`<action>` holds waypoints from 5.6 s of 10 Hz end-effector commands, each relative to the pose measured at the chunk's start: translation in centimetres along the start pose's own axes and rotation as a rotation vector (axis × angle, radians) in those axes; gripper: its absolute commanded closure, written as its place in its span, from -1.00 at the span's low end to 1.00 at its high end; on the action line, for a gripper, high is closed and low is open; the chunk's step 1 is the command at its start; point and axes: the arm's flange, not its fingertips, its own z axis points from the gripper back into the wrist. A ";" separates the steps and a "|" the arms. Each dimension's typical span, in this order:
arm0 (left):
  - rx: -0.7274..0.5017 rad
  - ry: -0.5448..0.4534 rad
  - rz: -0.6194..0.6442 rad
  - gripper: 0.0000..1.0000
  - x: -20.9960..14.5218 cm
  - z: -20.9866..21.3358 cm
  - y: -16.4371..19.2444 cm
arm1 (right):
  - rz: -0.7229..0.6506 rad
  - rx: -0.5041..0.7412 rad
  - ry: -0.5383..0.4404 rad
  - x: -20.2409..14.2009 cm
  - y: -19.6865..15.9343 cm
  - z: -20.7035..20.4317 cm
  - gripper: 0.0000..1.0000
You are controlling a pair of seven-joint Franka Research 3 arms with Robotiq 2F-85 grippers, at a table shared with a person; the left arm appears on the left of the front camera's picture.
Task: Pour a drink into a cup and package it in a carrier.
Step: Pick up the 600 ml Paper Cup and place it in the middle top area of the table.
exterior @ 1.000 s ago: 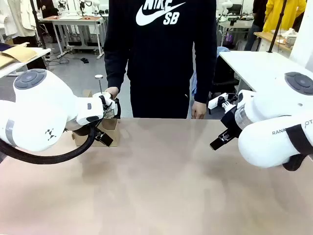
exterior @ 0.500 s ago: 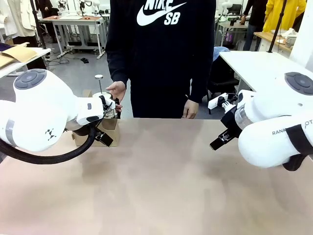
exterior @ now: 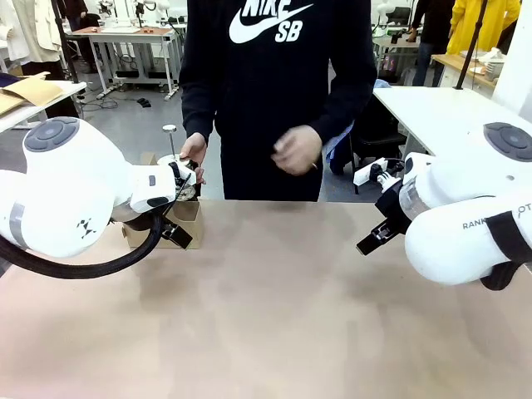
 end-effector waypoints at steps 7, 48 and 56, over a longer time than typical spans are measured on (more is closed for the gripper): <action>0.000 0.000 0.000 -1.00 0.0 0.0 0.0 | 0.097 0.159 -0.087 7.2 -13.4 9.1 -1.00; 0.000 0.000 0.000 -1.00 0.0 0.0 0.0 | -0.068 0.481 -1.020 -25.7 -25.6 -6.4 -1.00; 0.000 0.000 0.000 -1.00 0.0 0.0 0.0 | -0.072 0.516 -1.054 -22.3 -25.0 -9.0 -1.00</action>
